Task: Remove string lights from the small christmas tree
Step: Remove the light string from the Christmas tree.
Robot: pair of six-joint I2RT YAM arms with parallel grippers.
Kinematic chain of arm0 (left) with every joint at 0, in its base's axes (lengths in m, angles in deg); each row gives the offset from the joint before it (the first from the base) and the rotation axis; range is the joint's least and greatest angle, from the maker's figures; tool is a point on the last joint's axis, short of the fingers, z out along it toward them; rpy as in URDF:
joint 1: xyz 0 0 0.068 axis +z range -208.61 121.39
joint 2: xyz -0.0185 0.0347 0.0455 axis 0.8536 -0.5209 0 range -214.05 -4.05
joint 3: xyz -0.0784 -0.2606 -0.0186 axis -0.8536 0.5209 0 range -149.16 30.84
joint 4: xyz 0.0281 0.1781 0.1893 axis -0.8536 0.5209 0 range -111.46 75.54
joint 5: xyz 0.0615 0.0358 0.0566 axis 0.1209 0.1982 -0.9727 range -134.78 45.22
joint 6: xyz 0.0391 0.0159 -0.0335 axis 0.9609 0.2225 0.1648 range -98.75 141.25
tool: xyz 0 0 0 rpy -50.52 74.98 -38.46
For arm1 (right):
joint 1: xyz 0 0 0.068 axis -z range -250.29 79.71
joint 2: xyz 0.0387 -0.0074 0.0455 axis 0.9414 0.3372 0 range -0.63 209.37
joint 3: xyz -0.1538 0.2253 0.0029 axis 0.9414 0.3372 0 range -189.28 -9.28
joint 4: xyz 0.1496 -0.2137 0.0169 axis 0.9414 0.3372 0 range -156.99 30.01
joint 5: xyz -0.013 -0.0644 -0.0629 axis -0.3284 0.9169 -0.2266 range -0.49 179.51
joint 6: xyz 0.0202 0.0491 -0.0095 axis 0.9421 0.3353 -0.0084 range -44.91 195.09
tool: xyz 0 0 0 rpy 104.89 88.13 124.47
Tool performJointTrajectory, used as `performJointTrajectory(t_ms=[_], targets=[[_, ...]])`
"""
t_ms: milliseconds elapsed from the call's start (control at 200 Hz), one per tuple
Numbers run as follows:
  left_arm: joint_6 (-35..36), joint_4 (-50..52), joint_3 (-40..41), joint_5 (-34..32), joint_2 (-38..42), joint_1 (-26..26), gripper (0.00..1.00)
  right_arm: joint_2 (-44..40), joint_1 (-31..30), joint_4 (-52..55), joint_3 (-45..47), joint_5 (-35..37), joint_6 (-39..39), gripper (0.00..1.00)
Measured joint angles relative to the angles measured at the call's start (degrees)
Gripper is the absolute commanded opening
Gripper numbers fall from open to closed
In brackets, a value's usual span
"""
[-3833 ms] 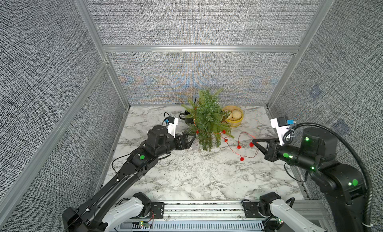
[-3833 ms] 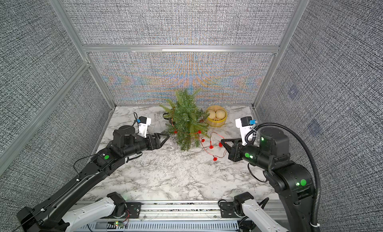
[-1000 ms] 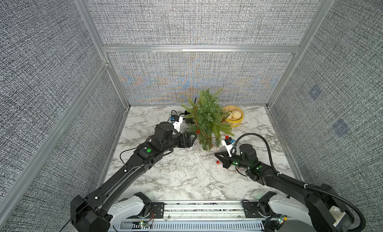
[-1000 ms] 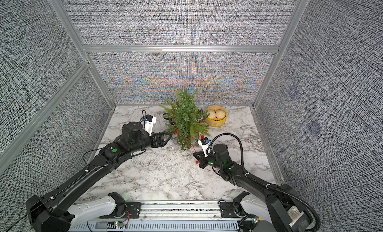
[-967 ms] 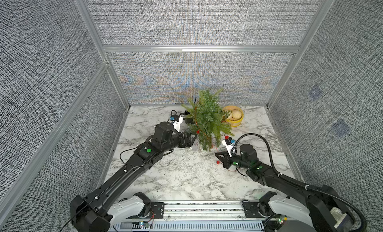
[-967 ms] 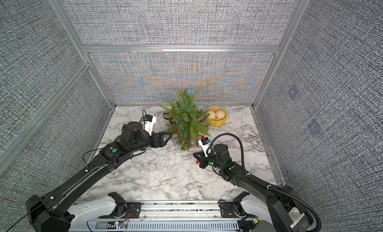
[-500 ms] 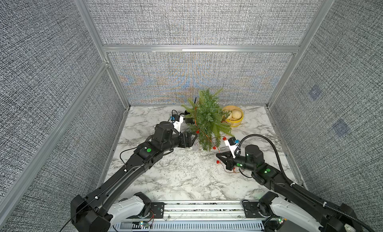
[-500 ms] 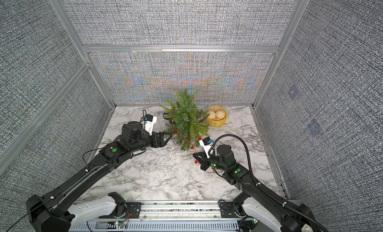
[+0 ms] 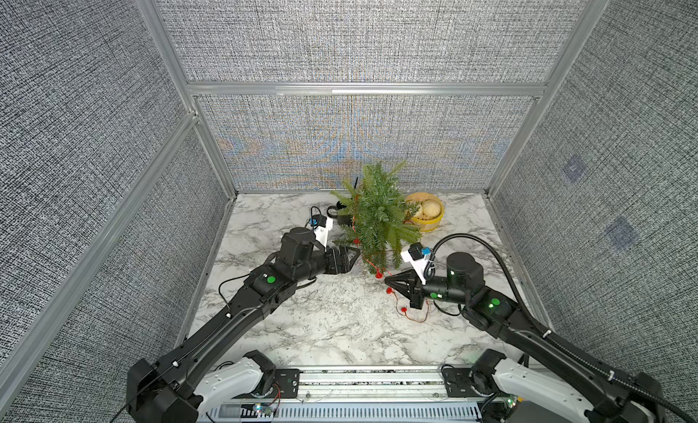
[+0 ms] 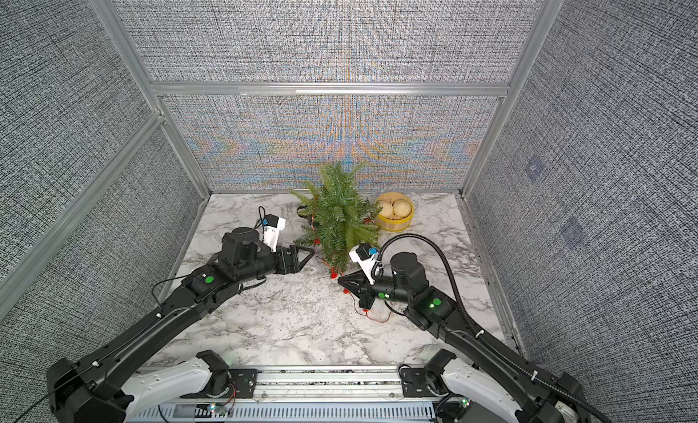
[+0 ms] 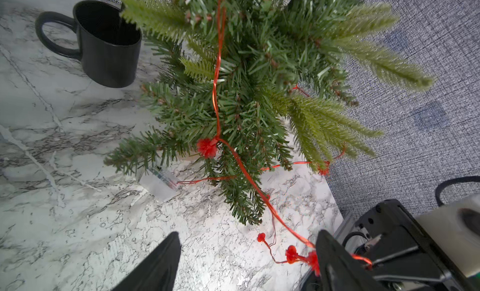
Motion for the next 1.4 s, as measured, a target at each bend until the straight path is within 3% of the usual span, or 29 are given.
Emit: performJointTrajectory(t_ms=[210, 395, 630, 845, 1186, 1281, 1401], targets=[[-5.33, -2.54, -0.61, -0.13, -0.68, 0.0, 0.89, 5.07, -2.29, 1.42, -5.81, -1.49, -2.91, 0.0], [-10.73, -5.42, 1.95, -1.11, -1.2, 0.48, 0.71, 8.5, -4.81, 2.69, -8.63, -2.21, -4.74, 0.0], [-17.35, -9.79, 5.29, 0.17, -1.55, 0.48, 0.71, 10.93, -6.54, 3.06, -9.42, -2.23, -5.88, 0.0], [-21.92, -12.39, 5.9, 3.21, -3.69, 0.5, 0.47, 12.13, -7.04, 2.29, -8.44, -1.66, -6.1, 0.0], [-21.84, -12.79, 4.94, 4.83, -3.67, 0.46, 0.08, 12.98, -7.3, 1.77, -7.87, 0.52, -6.25, 0.0], [-21.4, -12.61, 4.79, 4.76, -2.99, 0.42, 0.0, 13.84, -7.3, 1.88, -8.52, 1.49, -6.36, 0.0], [-20.09, -11.65, 3.78, 4.39, -2.45, 0.44, 0.0, 15.32, -7.41, 1.77, -10.34, 2.16, -6.51, 0.0]])
